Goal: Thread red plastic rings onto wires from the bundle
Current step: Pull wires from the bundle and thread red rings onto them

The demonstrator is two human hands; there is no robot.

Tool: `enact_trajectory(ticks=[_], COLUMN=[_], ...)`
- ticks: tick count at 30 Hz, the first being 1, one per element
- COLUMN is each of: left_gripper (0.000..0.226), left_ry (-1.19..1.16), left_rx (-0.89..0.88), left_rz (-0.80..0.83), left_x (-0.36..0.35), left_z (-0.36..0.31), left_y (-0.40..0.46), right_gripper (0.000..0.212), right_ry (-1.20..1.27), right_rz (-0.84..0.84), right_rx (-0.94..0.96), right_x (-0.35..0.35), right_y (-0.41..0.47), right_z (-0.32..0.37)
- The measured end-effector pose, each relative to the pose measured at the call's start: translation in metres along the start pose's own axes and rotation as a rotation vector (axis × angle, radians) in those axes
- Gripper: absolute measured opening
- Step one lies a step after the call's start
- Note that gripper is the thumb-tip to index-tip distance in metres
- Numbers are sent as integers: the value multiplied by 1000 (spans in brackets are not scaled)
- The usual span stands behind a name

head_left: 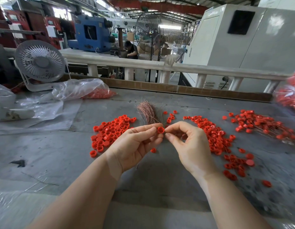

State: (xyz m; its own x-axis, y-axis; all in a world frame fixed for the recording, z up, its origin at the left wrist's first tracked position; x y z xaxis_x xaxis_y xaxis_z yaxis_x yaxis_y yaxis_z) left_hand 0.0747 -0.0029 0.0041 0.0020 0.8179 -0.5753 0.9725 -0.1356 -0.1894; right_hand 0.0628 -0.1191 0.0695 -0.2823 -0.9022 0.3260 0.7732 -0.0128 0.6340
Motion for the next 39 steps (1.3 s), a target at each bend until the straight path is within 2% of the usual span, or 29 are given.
enact_trajectory(ticks=[16, 39], left_gripper=[22, 25], left_ry=[-12, 23], left_rx=[-30, -49], left_rz=[-15, 59], left_x=[1, -7], left_z=[-3, -3], left_y=[1, -2], right_gripper=[16, 21], right_ry=[-9, 3], right_rz=[-23, -15], right_rx=[6, -19], right_x=[1, 1], right_y=[0, 1], right_z=[0, -2])
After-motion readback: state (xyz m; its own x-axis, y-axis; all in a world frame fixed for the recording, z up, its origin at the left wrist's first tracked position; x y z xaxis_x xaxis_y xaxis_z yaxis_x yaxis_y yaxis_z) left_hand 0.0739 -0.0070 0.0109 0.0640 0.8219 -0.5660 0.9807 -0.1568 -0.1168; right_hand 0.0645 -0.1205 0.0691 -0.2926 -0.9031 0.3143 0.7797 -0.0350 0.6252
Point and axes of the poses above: each hand's wrist, its own y-axis towards the middle knuckle, its own x-axis out of the back of the hand, z = x × y, the point moved 10 cm from there along y, towards the middle knuckle, and after that the axes turned 8 degrees about -z, right-handed, at the moved point
